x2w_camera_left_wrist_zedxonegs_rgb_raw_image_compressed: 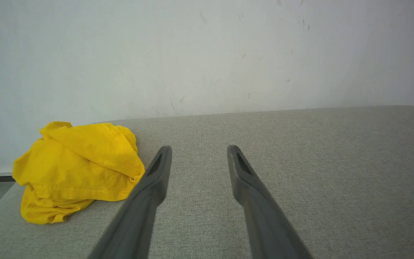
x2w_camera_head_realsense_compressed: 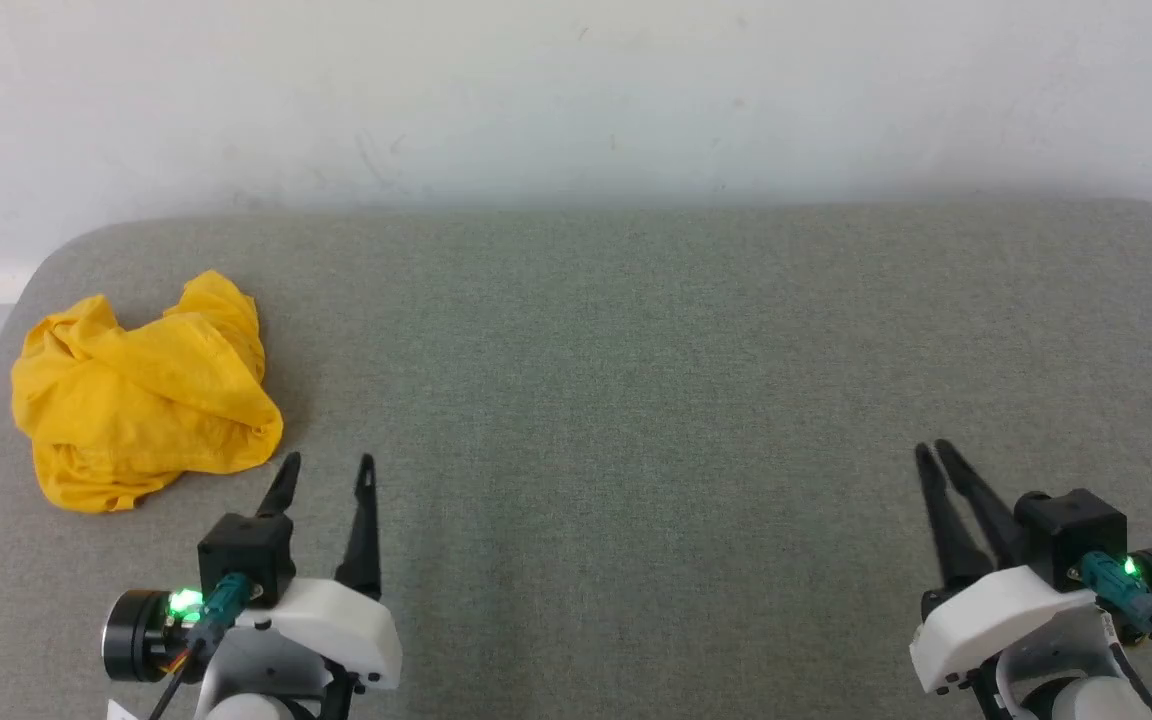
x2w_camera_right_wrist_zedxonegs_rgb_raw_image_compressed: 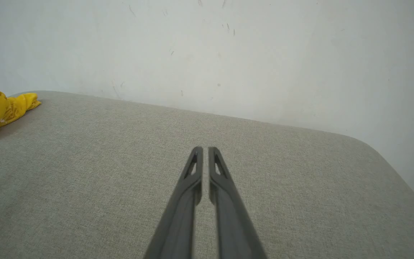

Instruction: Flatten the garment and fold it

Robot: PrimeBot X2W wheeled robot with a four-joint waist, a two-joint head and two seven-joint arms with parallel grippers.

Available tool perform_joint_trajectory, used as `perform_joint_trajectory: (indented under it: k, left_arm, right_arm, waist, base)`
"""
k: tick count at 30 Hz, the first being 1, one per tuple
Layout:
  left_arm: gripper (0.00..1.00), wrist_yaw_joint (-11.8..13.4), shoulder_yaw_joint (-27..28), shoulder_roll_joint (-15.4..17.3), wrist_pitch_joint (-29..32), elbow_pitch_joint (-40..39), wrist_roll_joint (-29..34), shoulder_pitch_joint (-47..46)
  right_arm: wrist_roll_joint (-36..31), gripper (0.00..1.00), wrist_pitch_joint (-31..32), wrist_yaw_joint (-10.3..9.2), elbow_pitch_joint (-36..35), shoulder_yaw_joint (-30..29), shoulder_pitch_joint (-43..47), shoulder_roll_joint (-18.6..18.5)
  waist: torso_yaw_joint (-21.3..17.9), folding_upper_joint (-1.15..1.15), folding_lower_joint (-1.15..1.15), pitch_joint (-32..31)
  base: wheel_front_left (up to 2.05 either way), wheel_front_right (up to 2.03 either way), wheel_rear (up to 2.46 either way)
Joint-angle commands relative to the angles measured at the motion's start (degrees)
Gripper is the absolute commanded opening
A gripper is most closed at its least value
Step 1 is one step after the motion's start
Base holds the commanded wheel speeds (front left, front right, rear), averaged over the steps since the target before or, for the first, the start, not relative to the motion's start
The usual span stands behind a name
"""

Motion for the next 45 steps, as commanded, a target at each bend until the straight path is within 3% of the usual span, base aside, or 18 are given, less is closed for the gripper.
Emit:
perform_joint_trajectory:
  k: [1, 14, 45]
  left_arm:
    - [1.0, 0.25, -0.37, 0.0, -0.3, 0.26, -0.28, -0.18]
    - [1.0, 1.65, -2.08, 0.05, -1.9, 1.98, -1.75, -1.49]
    - [1.0, 3.9, -1.91, 0.33, -5.61, 2.92, -4.38, -0.65]
  right_arm:
    - [0.14, 1.0, -0.26, 0.0, -0.01, -0.19, 0.01, 0.01]
    - [0.41, 1.0, -1.61, -0.02, -0.03, -0.86, 0.26, 0.03]
    - [1.51, 1.0, -4.54, -0.04, 0.6, -0.41, 0.1, 0.1]
  waist:
    - [0.02, 0.0, 0.0, 0.01]
    - [2.41, 0.0, 0.0, 0.03]
    - [15.09, 0.0, 0.0, 0.24]
  base:
    - [0.0, 0.0, 0.0]
    - [0.0, 0.0, 0.0]
    - [-0.01, -0.01, -0.01]
